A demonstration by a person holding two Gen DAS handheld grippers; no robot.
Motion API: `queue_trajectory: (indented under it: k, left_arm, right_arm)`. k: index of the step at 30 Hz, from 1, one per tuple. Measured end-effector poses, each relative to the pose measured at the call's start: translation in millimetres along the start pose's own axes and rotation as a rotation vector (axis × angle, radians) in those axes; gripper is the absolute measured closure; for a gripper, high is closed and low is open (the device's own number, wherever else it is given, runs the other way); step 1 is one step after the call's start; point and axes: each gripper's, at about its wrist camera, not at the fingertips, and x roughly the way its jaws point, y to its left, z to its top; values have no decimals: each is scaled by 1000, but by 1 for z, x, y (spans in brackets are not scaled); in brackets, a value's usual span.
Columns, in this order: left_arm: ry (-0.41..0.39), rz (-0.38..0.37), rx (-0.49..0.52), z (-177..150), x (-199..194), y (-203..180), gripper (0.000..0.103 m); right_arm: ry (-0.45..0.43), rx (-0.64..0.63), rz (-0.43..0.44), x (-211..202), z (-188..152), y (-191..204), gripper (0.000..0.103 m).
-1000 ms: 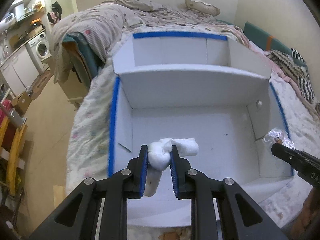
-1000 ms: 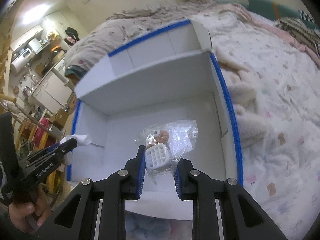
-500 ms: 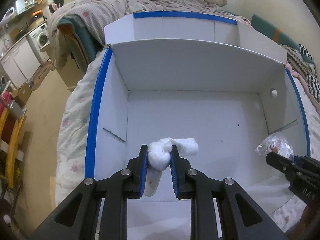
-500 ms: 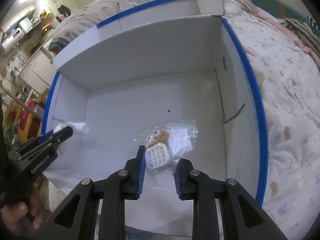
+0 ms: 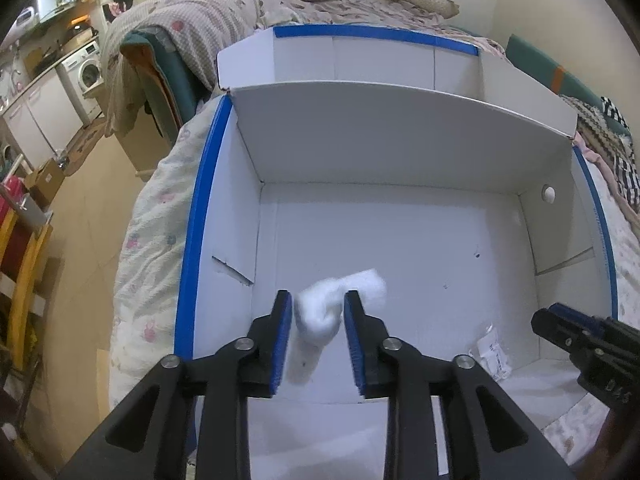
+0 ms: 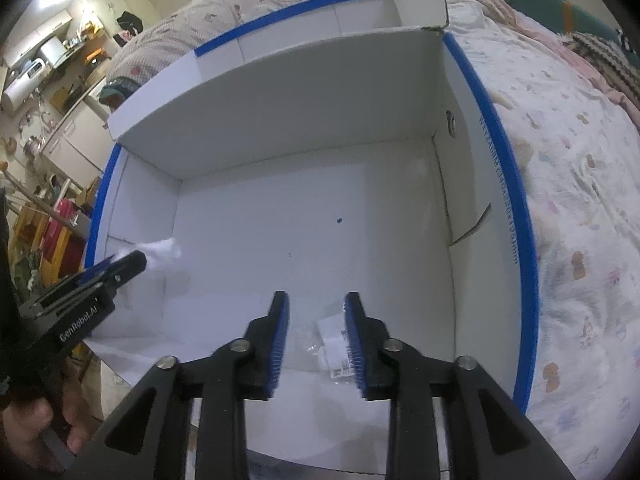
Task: Organize soft objects
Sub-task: 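Carry the cotton and bag over the box with both tools and release, then withdraw both tools from the box back toward the remaining pile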
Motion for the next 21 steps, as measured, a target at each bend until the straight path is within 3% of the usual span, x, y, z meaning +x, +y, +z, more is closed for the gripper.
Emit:
queue_trajectory:
  k: [2, 4, 7, 12, 21]
  left_arm:
    - [-11, 9, -1, 0, -3, 0, 57]
    - [-33, 18, -4, 2, -8, 0, 41]
    - [-64, 19, 0, 4, -17, 0, 39]
    - [-105, 18, -46, 4, -33, 7, 35]
    - [-143, 35, -102, 0, -61, 27, 34]
  right_arm:
    - [-25, 5, 0, -4, 1, 0, 31]
    - [-49, 1, 5, -10, 3, 0, 31]
    - [-63, 6, 21, -15, 5, 0, 30]
    - [-110, 48, 25, -31, 6, -4, 4]
    - [-143, 104, -5, -50, -7, -9, 0]
